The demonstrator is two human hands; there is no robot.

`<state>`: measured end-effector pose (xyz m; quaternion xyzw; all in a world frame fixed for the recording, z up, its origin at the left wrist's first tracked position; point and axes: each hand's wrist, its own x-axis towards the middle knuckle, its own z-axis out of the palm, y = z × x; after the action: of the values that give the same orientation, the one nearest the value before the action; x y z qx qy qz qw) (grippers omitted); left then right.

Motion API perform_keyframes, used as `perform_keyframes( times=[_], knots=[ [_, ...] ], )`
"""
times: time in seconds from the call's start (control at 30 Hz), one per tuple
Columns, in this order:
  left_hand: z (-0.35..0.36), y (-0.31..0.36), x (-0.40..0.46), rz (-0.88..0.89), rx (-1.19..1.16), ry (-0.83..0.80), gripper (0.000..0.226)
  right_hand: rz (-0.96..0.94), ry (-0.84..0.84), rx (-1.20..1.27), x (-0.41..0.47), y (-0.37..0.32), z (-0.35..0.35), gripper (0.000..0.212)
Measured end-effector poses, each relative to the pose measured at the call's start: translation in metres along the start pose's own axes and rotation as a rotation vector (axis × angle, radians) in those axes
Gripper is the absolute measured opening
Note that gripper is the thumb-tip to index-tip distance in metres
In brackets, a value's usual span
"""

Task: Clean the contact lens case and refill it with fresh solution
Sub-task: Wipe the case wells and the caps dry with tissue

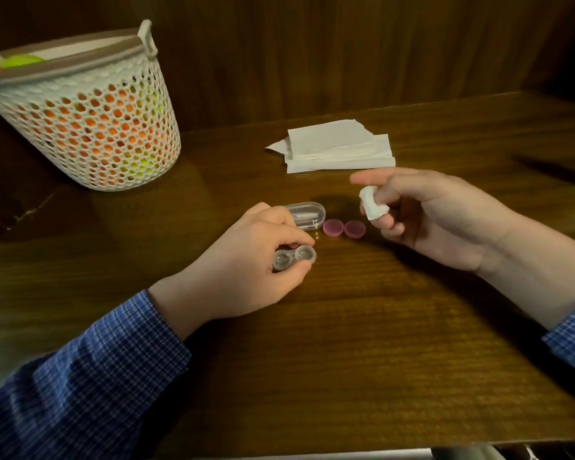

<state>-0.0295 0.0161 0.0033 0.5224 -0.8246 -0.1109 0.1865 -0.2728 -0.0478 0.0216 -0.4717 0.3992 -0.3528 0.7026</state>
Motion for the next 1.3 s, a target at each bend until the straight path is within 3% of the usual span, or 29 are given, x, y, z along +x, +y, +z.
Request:
perform_keyframes(
  times=[0.13,0.3,0.53,0.6,0.8,0.9,1.1,1.3],
  knots=[
    [-0.005,-0.001,0.0,-0.001,0.014,-0.014,0.04,0.014,0.029,-0.115,0.001,-0.002,-0.001,0.024],
    [-0.008,0.003,-0.002,0.035,-0.039,0.17,0.038,-0.044,0.012,-0.229,0.001,-0.011,-0.011,0.013],
    [-0.003,0.006,-0.001,0.027,-0.066,0.24,0.033,-0.142,0.051,-0.651,0.006,-0.003,-0.011,0.008],
    [-0.007,0.003,-0.002,-0.003,-0.089,0.212,0.037,-0.136,0.051,-0.707,0.007,-0.001,-0.01,0.007],
    [-0.013,-0.008,-0.002,-0.096,-0.028,-0.085,0.046,-0.213,0.074,-0.697,0.007,0.002,-0.007,0.006],
    [-0.011,-0.01,-0.001,-0.092,-0.016,-0.098,0.044,-0.205,0.077,-0.752,0.008,0.004,-0.005,0.008],
    [-0.009,-0.01,0.001,-0.072,-0.017,-0.12,0.016,-0.197,0.059,-0.915,0.01,0.007,-0.003,0.004],
    [-0.009,-0.01,-0.001,-0.079,0.005,-0.011,0.039,-0.233,0.106,-0.97,0.014,0.012,-0.002,0.006]
  ],
)
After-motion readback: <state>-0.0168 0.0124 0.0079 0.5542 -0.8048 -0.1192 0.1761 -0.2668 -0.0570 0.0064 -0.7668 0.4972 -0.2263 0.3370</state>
